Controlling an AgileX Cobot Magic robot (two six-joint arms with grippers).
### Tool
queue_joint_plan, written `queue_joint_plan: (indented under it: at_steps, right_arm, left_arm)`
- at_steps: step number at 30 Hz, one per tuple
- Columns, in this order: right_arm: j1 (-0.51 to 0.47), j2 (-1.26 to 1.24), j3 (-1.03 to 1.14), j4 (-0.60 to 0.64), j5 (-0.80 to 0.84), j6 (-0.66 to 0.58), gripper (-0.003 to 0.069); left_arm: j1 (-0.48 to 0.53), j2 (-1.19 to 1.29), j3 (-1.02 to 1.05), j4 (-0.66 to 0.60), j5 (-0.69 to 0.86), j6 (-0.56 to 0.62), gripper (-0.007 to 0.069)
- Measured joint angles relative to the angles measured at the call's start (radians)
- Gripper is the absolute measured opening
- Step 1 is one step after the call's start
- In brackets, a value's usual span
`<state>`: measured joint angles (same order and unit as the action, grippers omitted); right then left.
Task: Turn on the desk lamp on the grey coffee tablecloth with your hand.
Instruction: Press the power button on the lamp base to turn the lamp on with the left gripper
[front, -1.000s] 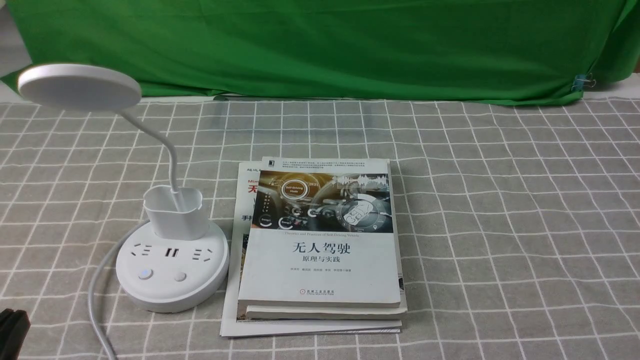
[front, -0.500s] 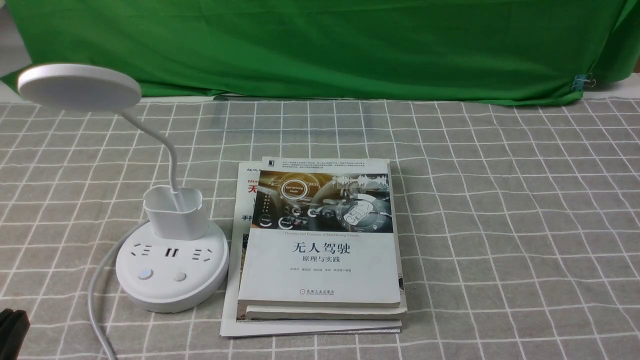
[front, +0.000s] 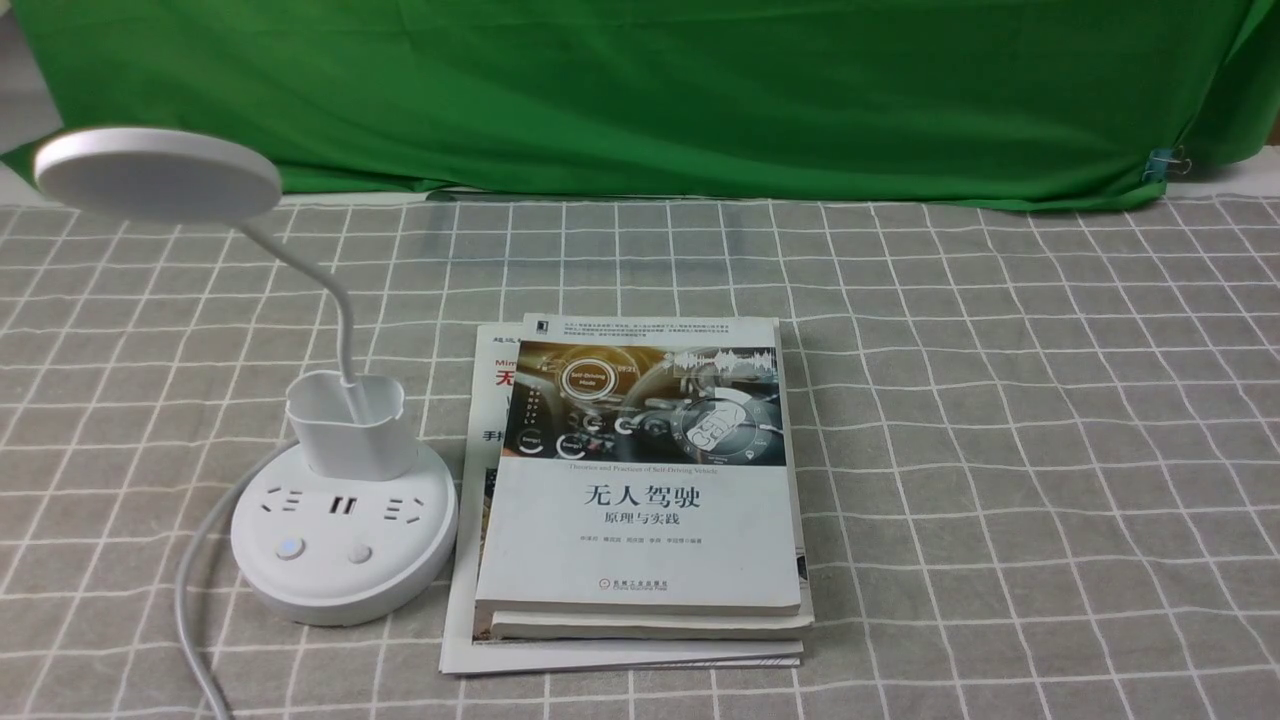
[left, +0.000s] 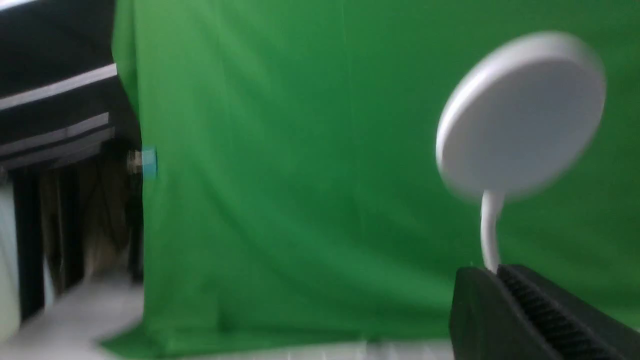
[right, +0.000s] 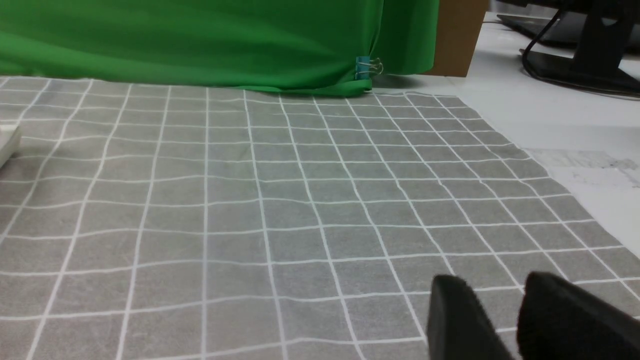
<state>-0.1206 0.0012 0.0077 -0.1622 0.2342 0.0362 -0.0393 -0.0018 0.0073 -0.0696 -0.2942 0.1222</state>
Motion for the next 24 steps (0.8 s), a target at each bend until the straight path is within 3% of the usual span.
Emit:
queue_joint_plan:
  at_steps: [2, 5, 7, 11, 16, 21, 24]
  right_arm:
    - [0.0, 0.0, 0.0, 0.0, 0.0, 0.0, 0.0245]
    - [0.0, 0.0, 0.0, 0.0, 0.0, 0.0, 0.0245]
    - [0.0, 0.0, 0.0, 0.0, 0.0, 0.0, 0.0245]
    - [0.0, 0.0, 0.0, 0.0, 0.0, 0.0, 0.0245]
    - [0.0, 0.0, 0.0, 0.0, 0.0, 0.0, 0.0245]
    - [0.0, 0.0, 0.0, 0.0, 0.0, 0.0, 0.0245]
    - [0.0, 0.0, 0.0, 0.0, 0.0, 0.0, 0.0245]
  left_arm:
    - [0.0, 0.0, -0.002, -0.031, -0.101, -0.02, 0.0019]
    - [0.0, 0.002, -0.08, -0.081, -0.079, -0.022, 0.0019]
    - [0.0, 0.029, -0.159, -0.089, -0.009, -0.02, 0.0019]
    - [0.0, 0.161, -0.35, -0.102, 0.313, -0.043, 0.0019]
    - [0.0, 0.338, -0.416, -0.104, 0.629, -0.105, 0.0019]
    - [0.0, 0.485, -0.417, -0.075, 0.769, -0.11, 0.0019]
    - [0.0, 0.568, -0.417, -0.053, 0.75, -0.073, 0.0019]
